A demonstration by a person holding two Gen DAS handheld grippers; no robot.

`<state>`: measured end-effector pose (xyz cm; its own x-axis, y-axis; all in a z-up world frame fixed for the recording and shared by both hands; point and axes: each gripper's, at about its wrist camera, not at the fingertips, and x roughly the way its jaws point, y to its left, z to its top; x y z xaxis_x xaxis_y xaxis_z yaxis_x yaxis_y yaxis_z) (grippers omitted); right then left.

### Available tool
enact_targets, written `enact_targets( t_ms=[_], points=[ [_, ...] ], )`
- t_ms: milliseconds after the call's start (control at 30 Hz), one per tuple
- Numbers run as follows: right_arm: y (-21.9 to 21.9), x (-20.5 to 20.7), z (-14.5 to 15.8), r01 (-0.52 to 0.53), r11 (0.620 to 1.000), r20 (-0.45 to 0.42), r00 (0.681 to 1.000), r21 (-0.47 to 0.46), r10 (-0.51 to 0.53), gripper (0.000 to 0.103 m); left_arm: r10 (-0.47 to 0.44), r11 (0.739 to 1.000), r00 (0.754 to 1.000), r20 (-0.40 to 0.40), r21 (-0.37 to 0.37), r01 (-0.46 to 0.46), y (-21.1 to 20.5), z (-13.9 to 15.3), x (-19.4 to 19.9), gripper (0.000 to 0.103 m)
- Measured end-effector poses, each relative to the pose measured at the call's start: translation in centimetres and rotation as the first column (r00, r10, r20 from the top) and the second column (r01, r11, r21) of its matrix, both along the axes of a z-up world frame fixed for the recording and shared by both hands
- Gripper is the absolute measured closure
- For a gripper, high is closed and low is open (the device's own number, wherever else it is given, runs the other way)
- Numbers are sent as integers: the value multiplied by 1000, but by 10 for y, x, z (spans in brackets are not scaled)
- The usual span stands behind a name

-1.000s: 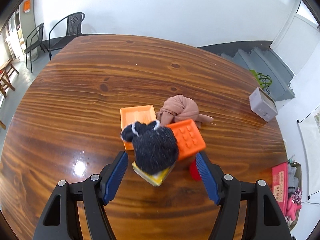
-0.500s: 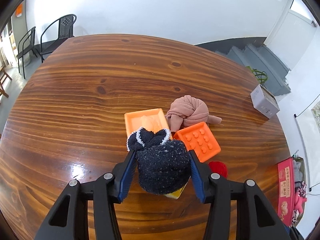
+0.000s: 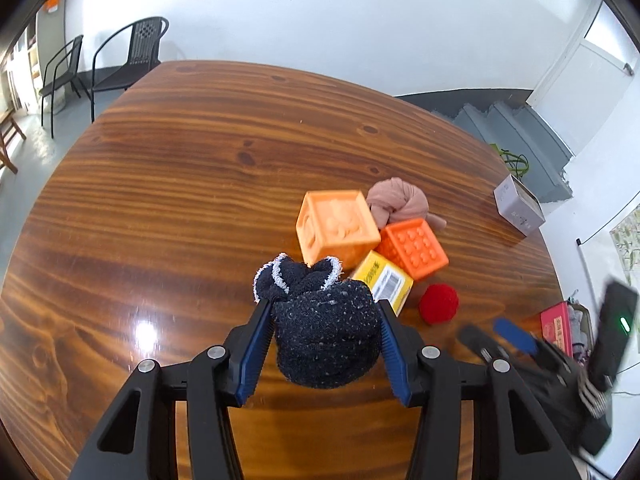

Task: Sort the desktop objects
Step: 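Grasp the red ball with the right tool while the left tool holds the hat, then carry the hat and red ball into the box and release both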

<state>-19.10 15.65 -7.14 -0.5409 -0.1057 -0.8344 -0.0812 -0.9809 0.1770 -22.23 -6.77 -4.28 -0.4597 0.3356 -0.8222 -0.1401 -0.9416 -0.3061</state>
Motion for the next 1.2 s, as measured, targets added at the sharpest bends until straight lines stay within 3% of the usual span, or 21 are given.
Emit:
enact_targets(
  t_ms=[333, 400, 433, 800, 1000, 1200],
  points=[
    [-12, -36, -29, -24, 999, 51, 998, 26, 22, 42, 6, 1000, 998, 56, 1, -6, -6, -12, 25, 50],
    [-11, -36, -28, -33, 999, 60, 998, 17, 32, 60, 7, 1000, 998, 55, -3, -7, -6, -11, 27, 50],
    [-9, -32, -25, -34, 999, 58, 998, 13, 33, 64, 0, 1000, 999, 53, -3, 0, -1, -9, 29, 50],
    [30, 27, 17, 8, 999, -16, 1000, -40, -9, 64, -107, 994, 994, 25, -5, 108, 66, 9, 53, 50],
    [91, 74, 50, 108, 994, -77, 991, -31, -110, 64, -170, 985, 985, 8, -6, 170, 105, 20, 68, 50],
    [180, 123, 77, 260, 966, -124, 959, 12, -256, 64, -258, 966, 966, -21, 3, 258, 167, 36, 94, 50]
  ],
)
